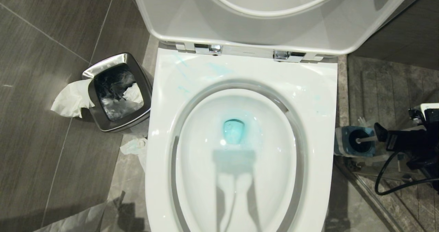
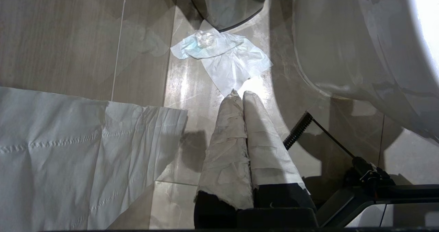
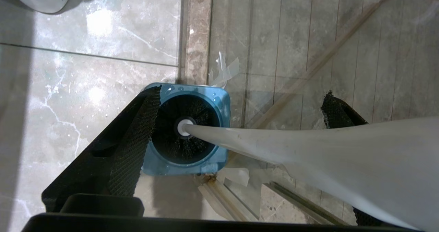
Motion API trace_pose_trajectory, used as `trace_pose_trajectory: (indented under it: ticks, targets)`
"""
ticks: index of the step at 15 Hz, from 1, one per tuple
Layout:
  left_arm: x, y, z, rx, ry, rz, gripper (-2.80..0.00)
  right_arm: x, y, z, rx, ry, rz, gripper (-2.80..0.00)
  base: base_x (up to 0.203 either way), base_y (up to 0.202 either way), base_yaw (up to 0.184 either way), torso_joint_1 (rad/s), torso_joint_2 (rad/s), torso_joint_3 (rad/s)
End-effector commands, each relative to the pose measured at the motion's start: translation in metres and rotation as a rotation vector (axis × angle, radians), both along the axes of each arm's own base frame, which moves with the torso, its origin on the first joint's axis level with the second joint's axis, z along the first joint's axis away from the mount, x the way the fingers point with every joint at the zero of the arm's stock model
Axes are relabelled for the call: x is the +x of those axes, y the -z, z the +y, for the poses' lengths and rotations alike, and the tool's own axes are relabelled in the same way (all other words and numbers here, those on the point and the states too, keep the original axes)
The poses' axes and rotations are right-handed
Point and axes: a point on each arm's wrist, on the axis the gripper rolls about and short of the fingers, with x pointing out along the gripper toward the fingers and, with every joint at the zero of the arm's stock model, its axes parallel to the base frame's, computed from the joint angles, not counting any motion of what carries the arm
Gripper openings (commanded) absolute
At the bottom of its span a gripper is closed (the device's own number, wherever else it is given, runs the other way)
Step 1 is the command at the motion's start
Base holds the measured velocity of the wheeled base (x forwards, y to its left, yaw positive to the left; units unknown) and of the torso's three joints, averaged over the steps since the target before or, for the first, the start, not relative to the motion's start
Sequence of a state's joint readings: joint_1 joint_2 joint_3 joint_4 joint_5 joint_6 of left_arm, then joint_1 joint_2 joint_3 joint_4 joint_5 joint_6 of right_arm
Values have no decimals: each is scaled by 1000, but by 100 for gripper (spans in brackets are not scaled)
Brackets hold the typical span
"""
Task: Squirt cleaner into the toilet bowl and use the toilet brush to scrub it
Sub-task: Scrub the toilet bowl
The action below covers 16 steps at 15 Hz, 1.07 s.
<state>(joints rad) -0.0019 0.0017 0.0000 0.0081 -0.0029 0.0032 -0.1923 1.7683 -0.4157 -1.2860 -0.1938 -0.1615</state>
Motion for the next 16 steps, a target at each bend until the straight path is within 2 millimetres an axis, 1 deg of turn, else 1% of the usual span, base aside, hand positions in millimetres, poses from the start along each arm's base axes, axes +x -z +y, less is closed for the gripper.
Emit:
trace_pose_trajectory:
  ticks: [1,7,8,11,16]
  targets:
    - [0,0,0,0,0,3,-280,1,-2,0,-4,2,-12,0,0,0,0,0,0,0]
    - [0,0,0,0,0,2,-280,0,-2,0,-8,0,-12,0,0,0,0,0,0,0]
    - [0,0,0,0,0,2,-280,0,-2,0,-7,0,-9,-280,0,0,0,0,0,0]
    - [0,1,0,0,0,4,-280,0,1,0,-16,-2,1,-280,0,0,0,0,0,0]
    - [0,0,0,0,0,4,-280,-1,-2,0,-11,-1,-25,-280,0,0,0,0,0,0]
